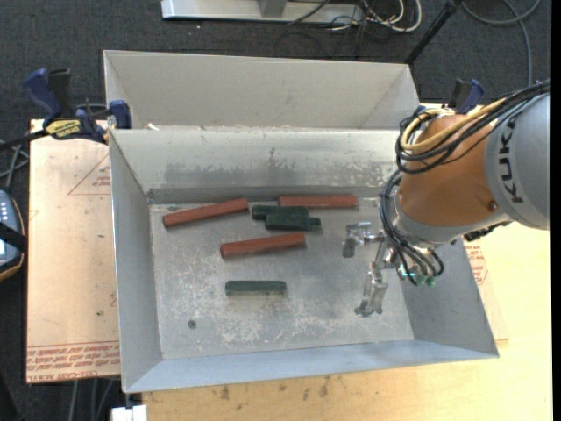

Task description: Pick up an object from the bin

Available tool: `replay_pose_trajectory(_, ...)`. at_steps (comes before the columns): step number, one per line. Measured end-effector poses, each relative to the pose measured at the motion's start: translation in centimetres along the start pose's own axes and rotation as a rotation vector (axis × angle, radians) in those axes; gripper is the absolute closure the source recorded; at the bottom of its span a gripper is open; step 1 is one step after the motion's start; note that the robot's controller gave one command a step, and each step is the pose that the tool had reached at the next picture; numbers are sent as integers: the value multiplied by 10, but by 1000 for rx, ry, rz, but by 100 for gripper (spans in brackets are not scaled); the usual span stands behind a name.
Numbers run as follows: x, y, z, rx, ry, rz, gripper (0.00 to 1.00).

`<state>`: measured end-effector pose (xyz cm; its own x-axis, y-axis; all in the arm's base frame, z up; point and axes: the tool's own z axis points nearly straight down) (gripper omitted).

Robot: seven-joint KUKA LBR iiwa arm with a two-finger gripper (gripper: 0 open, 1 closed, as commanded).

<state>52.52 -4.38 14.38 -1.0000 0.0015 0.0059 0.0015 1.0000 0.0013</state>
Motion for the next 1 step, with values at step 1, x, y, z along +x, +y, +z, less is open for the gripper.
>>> replay_pose_trajectory(1,-2,0,-3,1,-6,-1,0)
